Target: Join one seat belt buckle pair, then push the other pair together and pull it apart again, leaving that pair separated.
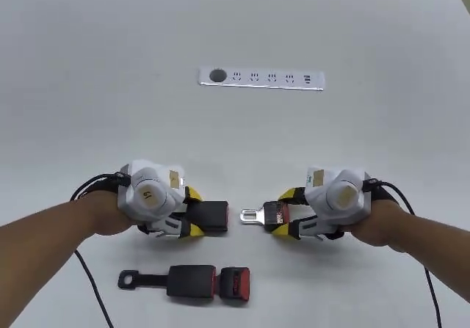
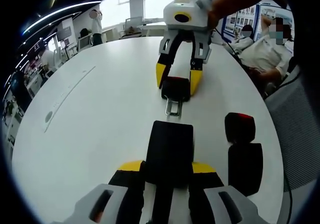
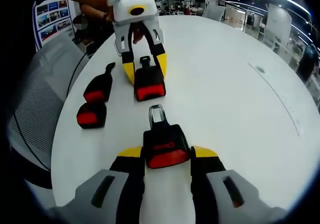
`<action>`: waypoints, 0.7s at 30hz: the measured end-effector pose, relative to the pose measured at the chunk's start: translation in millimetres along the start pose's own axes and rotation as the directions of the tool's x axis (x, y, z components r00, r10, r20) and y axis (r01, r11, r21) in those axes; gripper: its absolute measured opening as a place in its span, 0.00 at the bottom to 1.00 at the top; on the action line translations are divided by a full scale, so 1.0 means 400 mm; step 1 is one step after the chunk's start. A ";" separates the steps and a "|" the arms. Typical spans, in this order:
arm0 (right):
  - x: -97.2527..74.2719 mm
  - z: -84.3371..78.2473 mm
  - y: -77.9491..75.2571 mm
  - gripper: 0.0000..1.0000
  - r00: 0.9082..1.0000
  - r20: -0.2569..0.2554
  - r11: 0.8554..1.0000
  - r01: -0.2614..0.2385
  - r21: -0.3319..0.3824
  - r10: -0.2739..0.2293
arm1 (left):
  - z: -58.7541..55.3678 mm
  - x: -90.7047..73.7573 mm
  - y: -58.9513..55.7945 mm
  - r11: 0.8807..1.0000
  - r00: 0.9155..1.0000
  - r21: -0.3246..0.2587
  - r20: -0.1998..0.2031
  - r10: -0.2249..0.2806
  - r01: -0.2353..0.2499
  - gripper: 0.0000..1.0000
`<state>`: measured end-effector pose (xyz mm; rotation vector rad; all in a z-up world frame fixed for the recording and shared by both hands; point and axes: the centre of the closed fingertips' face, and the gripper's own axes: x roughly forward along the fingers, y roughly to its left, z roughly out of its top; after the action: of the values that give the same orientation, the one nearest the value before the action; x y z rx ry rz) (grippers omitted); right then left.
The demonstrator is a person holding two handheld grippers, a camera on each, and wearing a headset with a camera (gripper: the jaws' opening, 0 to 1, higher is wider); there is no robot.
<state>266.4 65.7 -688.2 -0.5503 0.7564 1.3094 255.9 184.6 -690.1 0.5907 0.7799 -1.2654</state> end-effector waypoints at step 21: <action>0.066 0.066 0.040 0.33 0.999 0.051 1.000 -0.007 -0.017 0.008 | -0.001 -0.002 -0.005 1.000 1.000 0.009 -0.019 0.000 0.000 0.34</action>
<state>257.5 105.6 -690.3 -0.5259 0.7070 1.3332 253.7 185.0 -689.7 0.6101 0.7903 -1.2654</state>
